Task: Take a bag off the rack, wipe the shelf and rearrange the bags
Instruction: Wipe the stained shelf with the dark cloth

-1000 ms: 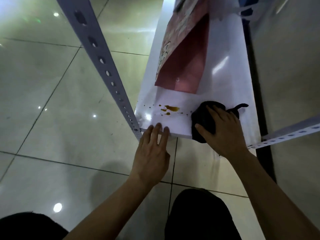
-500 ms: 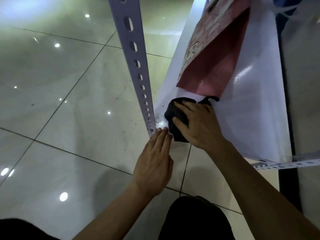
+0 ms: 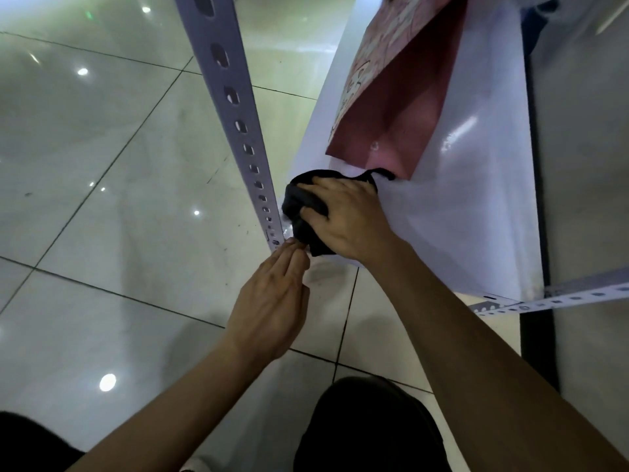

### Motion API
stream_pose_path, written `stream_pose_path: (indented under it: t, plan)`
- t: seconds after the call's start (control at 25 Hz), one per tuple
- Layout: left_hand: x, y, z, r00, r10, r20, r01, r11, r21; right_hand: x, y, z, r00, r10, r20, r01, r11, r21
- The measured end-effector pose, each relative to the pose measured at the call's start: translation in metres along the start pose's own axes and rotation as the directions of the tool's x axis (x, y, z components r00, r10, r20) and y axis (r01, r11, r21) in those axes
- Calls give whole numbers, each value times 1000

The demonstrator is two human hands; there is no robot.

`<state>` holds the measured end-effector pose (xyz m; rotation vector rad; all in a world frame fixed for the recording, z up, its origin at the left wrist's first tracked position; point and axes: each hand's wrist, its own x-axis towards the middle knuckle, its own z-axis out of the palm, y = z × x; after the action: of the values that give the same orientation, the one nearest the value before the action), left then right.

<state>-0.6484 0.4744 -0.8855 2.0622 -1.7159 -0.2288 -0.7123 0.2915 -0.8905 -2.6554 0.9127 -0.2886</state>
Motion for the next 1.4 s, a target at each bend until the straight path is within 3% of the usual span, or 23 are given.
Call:
stream_pose_path:
  t: [0.12,0.28,0.48,0.68,0.84,0.92,1.12,1.24,1.4]
  plan:
    - [-1,0,1,999,48,-19,-48,999,21,-40,8,-10,997,75,-4,-75,997,13]
    - [-1,0,4,1000,-10,10,9,999,51,-88,24,-16,987,154,-48,-153,988,13]
    - [-1,1,4,1000,-22,13,21,999,40,-22,10,-17,986,162,40,-163,987,4]
    - [-2,0,3,1000,-8,-1,8,999,38,-81,7,-8,984,168,-55,-169,985,-19]
    - [1,3,5,999,14,-35,-12,998,57,-41,15,-17,971,237,-36,-239,970,-43]
    - [5,9,4,998,9,-54,-6,998,55,-44,12,-15,957,273,-99,-279,959,-52]
    - [4,12,4,1000,-21,3,21,997,75,-106,36,-22,912,314,-263,-337,940,-45]
    - [2,13,9,999,-37,39,31,989,143,-90,69,-34,866,428,-259,-458,886,-67]
    - [4,16,10,996,-62,67,51,986,160,-114,52,-21,857,423,-296,-472,873,-119]
